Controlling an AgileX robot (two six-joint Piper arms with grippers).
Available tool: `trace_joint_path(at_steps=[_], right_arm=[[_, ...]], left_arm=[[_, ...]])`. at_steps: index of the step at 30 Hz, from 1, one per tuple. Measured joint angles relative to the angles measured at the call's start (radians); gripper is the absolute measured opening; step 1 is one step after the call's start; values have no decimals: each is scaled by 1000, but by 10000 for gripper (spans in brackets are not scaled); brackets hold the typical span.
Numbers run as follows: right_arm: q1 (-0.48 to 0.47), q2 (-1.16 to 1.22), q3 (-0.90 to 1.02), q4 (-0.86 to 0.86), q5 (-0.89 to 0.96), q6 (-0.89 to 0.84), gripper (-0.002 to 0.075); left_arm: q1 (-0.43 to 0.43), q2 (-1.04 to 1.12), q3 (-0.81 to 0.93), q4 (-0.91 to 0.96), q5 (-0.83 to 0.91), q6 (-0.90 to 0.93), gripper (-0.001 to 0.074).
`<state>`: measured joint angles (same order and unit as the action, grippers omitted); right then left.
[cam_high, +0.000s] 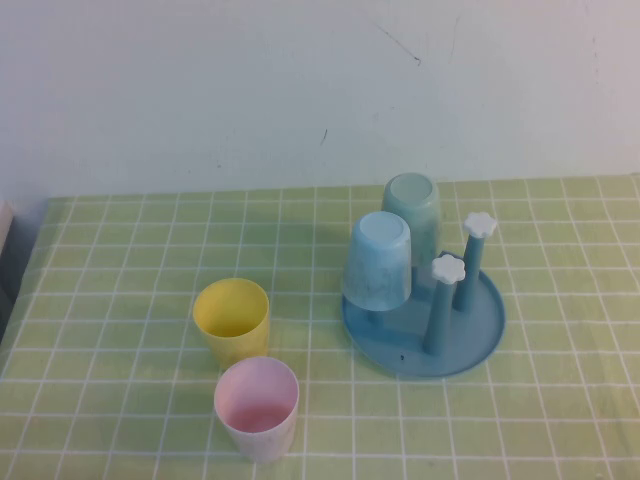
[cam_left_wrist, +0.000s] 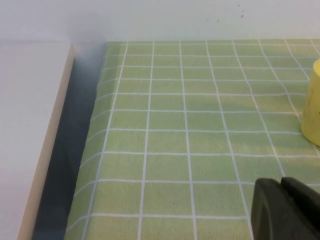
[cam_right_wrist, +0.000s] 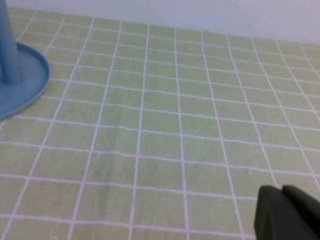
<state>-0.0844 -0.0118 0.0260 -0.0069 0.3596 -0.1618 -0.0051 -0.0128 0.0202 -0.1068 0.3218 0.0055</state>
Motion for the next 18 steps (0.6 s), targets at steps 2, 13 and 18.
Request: trace_joint_path(at_steps=[2,13,18], right_arm=[[0,0,0,0,0,0,-3],[0,0,0,0,0,0,-3],[0,0,0,0,0,0,-3]], left_arm=[[0,0,0,0,0,0,-4],[0,0,0,-136,-9,0,-4],[0,0,2,-208,-31,0,-4]])
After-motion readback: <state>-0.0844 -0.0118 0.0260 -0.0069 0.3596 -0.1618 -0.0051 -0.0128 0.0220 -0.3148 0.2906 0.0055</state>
